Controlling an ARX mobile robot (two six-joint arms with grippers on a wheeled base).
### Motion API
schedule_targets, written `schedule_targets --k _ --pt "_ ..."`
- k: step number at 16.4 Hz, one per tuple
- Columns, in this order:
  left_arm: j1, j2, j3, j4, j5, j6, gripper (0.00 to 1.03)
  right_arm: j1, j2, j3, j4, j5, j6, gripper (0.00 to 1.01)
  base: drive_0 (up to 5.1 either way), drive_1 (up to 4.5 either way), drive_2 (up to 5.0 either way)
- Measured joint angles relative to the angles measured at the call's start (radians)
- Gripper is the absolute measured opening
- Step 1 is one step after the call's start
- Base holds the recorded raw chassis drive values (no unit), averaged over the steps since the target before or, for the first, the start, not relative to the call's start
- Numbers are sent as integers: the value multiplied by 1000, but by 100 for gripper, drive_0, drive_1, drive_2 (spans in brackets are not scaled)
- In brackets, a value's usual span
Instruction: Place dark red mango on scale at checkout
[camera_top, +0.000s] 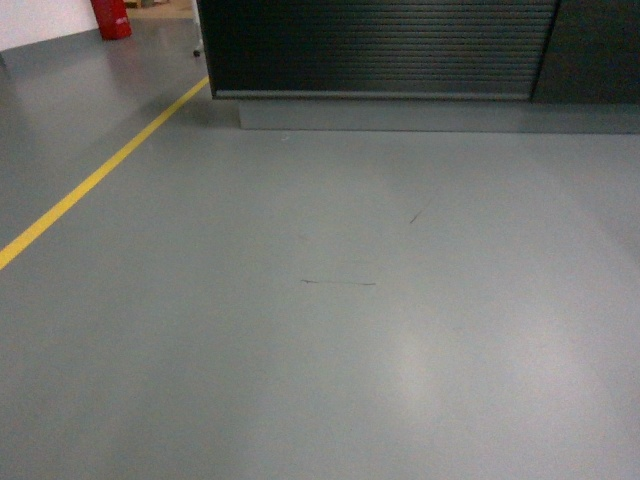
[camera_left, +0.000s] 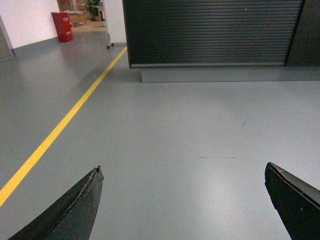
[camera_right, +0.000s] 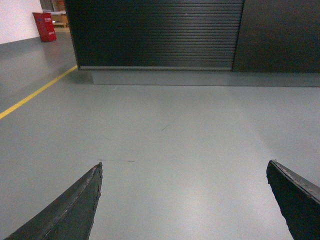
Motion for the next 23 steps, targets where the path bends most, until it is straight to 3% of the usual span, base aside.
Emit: schedule_targets --k 23 --pt "0 0 0 0 0 0 98 0 0 0 0 0 0 98 0 0 0"
